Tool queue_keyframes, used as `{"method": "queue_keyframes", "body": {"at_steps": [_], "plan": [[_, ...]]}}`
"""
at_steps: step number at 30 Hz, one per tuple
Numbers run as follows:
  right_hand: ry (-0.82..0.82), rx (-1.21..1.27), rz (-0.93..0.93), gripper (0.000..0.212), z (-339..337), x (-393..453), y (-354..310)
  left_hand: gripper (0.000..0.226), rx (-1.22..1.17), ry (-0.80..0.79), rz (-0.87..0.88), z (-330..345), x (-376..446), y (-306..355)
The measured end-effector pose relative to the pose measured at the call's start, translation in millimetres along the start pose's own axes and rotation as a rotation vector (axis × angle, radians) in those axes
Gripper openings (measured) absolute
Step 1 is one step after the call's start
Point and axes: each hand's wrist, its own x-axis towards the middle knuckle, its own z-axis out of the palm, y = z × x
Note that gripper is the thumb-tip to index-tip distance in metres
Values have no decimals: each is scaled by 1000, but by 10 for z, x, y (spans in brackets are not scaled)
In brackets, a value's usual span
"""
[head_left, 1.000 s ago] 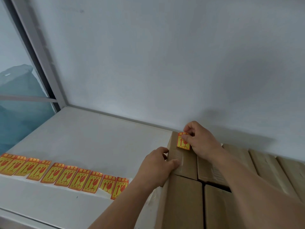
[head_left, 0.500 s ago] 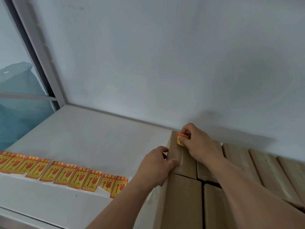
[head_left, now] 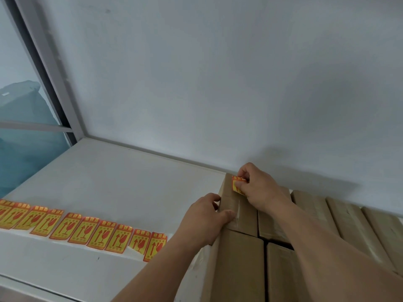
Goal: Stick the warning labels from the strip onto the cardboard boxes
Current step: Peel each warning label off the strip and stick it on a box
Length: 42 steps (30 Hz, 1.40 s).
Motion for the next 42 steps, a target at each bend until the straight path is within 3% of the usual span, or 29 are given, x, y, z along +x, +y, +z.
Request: {"method": "queue_keyframes", "body": {"at_steps": [9,16,32,42], "plan": [[199,-245,-171,11,-12,-153,171,53,3,1,-1,-3,-22,17],[70,-391,-127,42,2,-233,240,52,12,12,6,-5,-36,31],[-65,-369,-96,51,-20,-140,146,51,16,22,25,14,-34,10],[12,-376,-27,60,-109,-243,215,49,46,33,17,25,-39,19]]}}
